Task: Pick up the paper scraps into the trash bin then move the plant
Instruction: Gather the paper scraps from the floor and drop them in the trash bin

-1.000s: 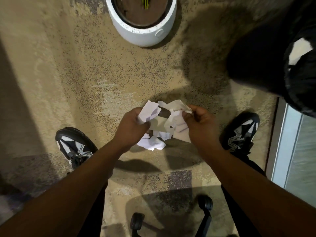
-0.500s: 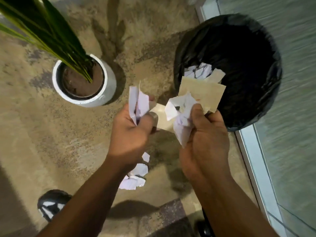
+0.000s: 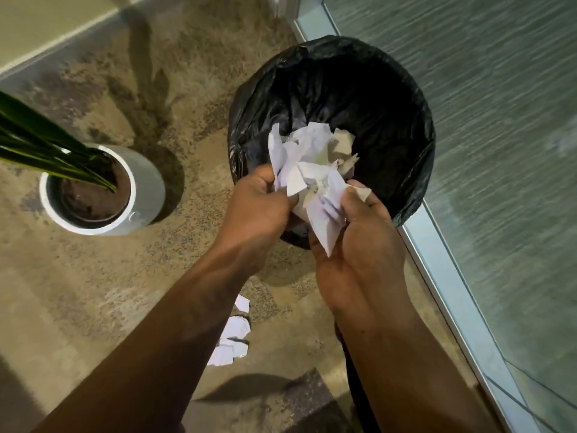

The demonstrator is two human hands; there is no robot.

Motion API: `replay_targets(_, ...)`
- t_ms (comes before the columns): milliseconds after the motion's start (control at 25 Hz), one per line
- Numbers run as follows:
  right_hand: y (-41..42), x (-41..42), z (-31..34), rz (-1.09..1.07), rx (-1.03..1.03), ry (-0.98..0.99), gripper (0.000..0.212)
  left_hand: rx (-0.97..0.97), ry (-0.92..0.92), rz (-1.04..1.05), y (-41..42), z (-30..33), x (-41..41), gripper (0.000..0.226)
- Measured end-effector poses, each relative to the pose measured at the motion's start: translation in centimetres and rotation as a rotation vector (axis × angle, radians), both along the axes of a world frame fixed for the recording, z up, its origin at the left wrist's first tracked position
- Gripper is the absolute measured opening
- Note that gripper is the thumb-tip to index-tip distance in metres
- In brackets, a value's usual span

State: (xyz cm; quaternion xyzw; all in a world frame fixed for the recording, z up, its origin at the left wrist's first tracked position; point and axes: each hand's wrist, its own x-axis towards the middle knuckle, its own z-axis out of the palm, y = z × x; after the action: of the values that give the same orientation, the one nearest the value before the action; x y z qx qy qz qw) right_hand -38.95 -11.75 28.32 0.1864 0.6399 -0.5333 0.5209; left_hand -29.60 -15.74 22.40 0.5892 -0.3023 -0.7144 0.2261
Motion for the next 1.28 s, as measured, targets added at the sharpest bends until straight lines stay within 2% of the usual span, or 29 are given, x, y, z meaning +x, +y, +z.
replay_targets(160, -0.6, -1.0, 0.1, -0.058, -0.034, -0.022, 0.017, 0.164, 0.058, 0.092, -0.5, -0.2, -1.3, 0.033)
replay_targets(320, -0.7, -1.5, 0.1, -0.058, 0.006, -0.016, 0.02, 0.189, 0.074, 0.169, -1.2, 0.0, -1.6, 0.047)
replay_targets(440, -0.9, -1.9, 0.0, -0.088, 0.002, -0.011, 0.018, 0.173, 0.064, 0.213, -1.5, 0.3, -1.7, 0.04)
replay_targets(600, -0.9, -1.9, -0.2, -0.086, -0.003, -0.027, 0.018, 0.261, 0.077, 0.316, -1.6, 0.5, -1.8, 0.021)
replay_targets(720, -1.0, -1.9, -0.5, -0.077, 0.026, -0.03, 0.019, 0.242, 0.095, 0.276, -1.5, 0.3, -1.9, 0.017)
replay_targets(840, -1.1, -2.2, -0.6, -0.072, 0.064, -0.038, 0.022, 0.209, 0.047, 0.267, -1.3, -0.2, -2.0, 0.049)
replay_targets(920, -1.1, -2.3, -0.7, -0.068, 0.07, -0.036, 0.024, 0.197, 0.031, 0.258, -1.2, -0.3, -1.8, 0.056)
replay_targets(1080, -1.0, -1.6, -1.0, -0.036, 0.06, -0.037, 0.026, 0.183, 0.01, 0.223, -0.7, -0.5, -1.3, 0.056)
replay_targets(1280, -0.5, -0.1, -1.7, 0.063, -0.025, -0.096, 0.029, 0.091, 0.031, 0.104, 0.4, -0.4, 0.8, 0.043)
